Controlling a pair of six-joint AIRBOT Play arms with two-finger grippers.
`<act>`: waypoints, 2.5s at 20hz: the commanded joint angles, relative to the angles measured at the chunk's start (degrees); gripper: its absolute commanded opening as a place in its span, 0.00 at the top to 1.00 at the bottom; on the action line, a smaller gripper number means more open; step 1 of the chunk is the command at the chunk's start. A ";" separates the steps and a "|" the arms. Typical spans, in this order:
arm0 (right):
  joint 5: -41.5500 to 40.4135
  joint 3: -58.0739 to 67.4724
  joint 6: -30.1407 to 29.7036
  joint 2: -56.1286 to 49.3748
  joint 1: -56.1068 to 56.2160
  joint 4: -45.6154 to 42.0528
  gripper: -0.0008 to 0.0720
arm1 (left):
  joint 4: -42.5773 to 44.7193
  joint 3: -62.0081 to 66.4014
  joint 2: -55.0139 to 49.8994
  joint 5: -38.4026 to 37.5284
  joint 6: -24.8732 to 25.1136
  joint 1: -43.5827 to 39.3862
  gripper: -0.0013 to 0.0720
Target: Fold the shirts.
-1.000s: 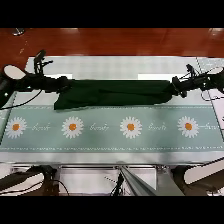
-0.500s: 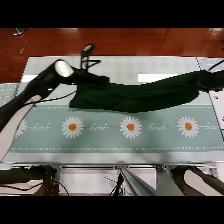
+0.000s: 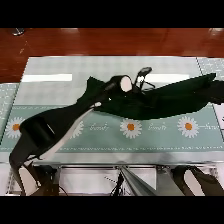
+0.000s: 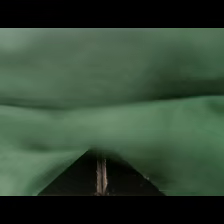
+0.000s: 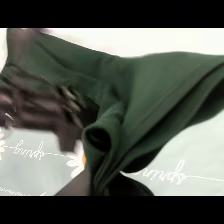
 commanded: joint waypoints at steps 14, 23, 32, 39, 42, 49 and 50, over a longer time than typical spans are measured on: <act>-7.80 1.05 -2.80 -7.32 11.43 14.03 0.95 | -0.79 7.10 16.04 -21.05 0.33 37.66 0.96; -20.98 22.51 -0.96 -44.94 41.11 13.70 0.95 | -0.59 -21.81 56.46 -16.83 11.93 49.31 0.96; -19.34 34.49 4.24 -64.26 45.94 13.60 0.13 | -4.68 -58.86 73.40 -5.14 11.47 44.65 0.96; 6.84 34.27 7.28 -45.29 24.63 -8.83 0.13 | -4.61 -61.29 69.75 -4.70 14.05 44.70 0.96; 1.60 16.57 11.78 -27.54 17.40 -23.34 0.13 | -4.59 -61.33 69.57 -4.46 15.76 44.70 0.96; -36.06 -35.63 17.11 -8.63 15.02 3.50 0.14 | -4.70 -61.35 65.90 -3.17 16.41 44.68 0.96; -36.20 -36.06 13.03 -11.76 15.04 7.67 0.14 | -4.70 -61.35 65.00 -3.17 16.39 44.68 0.96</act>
